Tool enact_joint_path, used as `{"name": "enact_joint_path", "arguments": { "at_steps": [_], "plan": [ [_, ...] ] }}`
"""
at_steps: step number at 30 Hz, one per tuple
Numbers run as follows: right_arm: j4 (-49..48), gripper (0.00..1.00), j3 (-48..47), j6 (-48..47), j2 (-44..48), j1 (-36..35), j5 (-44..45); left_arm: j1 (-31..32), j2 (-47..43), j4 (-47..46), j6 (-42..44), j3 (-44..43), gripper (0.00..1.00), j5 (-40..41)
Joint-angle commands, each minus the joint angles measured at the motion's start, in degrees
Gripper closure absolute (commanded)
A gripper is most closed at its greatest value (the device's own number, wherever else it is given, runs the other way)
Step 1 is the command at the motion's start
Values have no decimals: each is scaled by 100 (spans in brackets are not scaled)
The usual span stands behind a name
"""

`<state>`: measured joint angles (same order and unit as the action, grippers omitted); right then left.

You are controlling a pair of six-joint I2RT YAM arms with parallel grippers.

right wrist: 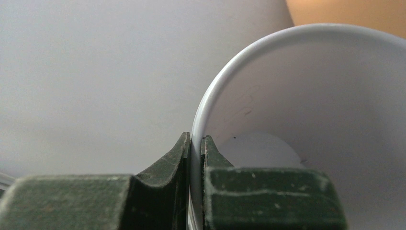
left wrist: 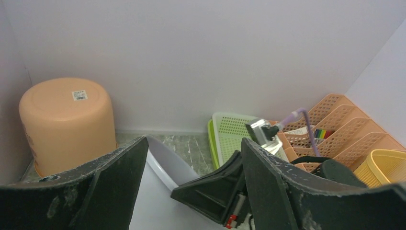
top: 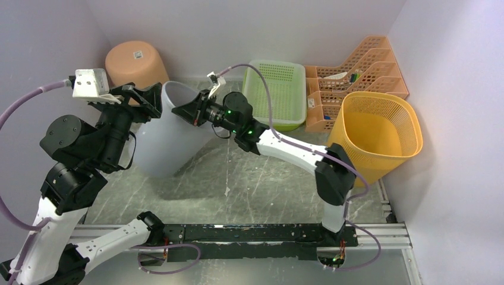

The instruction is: Turn the large container upside down

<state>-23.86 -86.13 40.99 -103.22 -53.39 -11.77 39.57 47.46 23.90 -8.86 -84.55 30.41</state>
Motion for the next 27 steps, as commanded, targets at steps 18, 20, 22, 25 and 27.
{"name": "enact_joint_path", "arguments": {
  "at_steps": [18, 20, 22, 25, 27],
  "plan": [
    [-5266, 100, 1989, 3401, -1507, 517, 135, -20, 153, 120, 95, 146, 17, 45],
    [-5640, 100, 2340, 3848, -1638, 631, 133, -20, 197, 121, 86, 185, 16, 46],
    [-6026, 100, 2665, 4193, -1833, 740, 128, -27, 236, 95, 75, 225, 15, 46],
    [-6596, 100, 3173, 4621, -2081, 900, 125, -20, 279, 65, 65, 239, 15, 46],
    [-6956, 100, 3418, 4859, -2231, 989, 95, -20, 317, 52, 75, 222, 15, 35]
  ]
}}
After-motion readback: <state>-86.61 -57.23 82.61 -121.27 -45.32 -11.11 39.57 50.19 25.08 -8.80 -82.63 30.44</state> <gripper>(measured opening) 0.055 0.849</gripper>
